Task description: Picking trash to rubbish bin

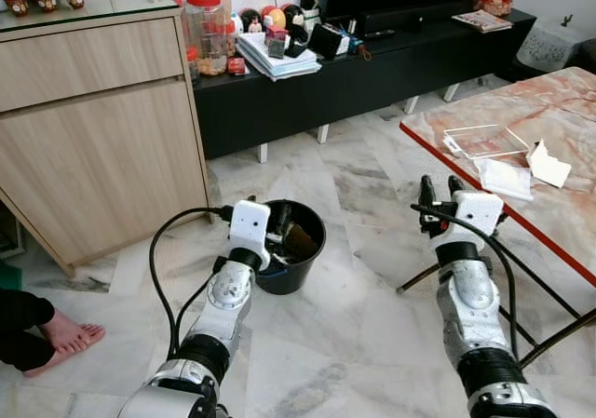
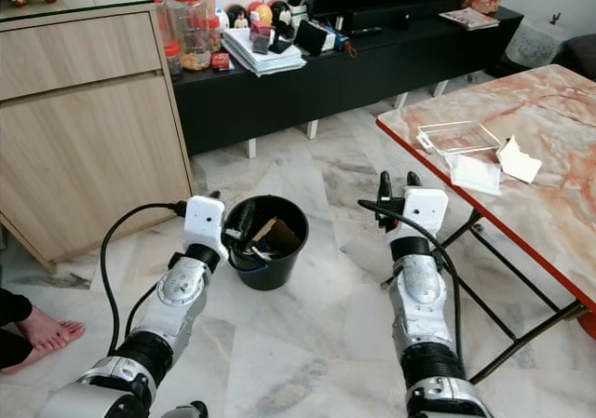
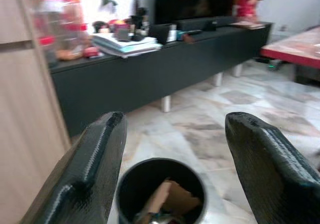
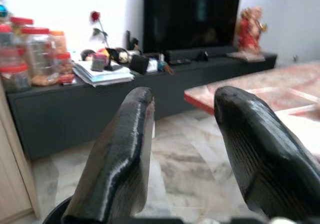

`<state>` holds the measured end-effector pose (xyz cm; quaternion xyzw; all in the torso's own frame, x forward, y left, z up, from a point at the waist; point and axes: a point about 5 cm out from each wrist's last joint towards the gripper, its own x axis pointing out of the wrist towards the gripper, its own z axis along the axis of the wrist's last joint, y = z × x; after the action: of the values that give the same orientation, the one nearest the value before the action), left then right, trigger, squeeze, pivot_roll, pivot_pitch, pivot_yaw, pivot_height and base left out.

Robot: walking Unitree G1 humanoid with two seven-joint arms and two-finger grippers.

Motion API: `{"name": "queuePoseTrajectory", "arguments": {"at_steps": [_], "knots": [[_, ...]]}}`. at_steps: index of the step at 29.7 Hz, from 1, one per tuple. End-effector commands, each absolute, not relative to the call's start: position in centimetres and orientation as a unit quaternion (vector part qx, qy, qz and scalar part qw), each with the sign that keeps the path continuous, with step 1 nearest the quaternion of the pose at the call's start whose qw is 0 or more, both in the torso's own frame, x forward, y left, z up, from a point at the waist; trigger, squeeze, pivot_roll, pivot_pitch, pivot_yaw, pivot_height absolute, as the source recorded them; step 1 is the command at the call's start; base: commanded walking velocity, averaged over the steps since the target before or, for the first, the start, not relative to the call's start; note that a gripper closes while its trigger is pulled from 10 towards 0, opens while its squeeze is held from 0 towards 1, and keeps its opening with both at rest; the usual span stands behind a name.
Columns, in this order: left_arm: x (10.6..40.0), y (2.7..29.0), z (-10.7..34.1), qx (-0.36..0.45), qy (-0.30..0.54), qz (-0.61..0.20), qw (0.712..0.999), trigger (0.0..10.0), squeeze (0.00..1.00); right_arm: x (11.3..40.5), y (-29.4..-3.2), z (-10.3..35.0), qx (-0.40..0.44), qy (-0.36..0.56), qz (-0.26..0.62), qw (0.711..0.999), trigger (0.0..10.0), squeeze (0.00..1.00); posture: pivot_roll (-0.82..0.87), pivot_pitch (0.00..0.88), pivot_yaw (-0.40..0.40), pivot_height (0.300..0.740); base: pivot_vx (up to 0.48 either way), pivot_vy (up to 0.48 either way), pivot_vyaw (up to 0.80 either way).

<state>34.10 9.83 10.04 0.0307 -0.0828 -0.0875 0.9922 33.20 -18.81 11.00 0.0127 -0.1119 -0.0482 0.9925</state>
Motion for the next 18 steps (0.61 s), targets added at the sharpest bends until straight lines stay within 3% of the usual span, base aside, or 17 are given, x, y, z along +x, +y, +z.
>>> {"name": "queuePoseTrajectory", "arguments": {"at_steps": [1,8,18], "knots": [[34.3,9.4,10.6,0.028,-0.094,-0.084,0.992,10.0,0.00,33.0,-18.8,10.7,0.023,-0.107,-0.070,0.992,10.0,0.00,0.14,0.049,-0.100,0.740,0.000,0.000,0.00],[34.6,9.2,11.6,0.040,-0.114,-0.109,0.987,10.0,0.00,33.5,-16.9,10.7,0.017,-0.093,-0.044,0.995,10.0,0.00,0.15,0.035,-0.098,0.740,0.000,0.000,0.00],[34.6,8.6,11.7,0.041,-0.114,-0.119,0.985,10.0,0.00,33.6,-15.9,10.9,0.022,-0.097,-0.036,0.994,10.0,0.00,0.17,0.020,-0.095,0.740,0.000,0.000,-0.79]]}}
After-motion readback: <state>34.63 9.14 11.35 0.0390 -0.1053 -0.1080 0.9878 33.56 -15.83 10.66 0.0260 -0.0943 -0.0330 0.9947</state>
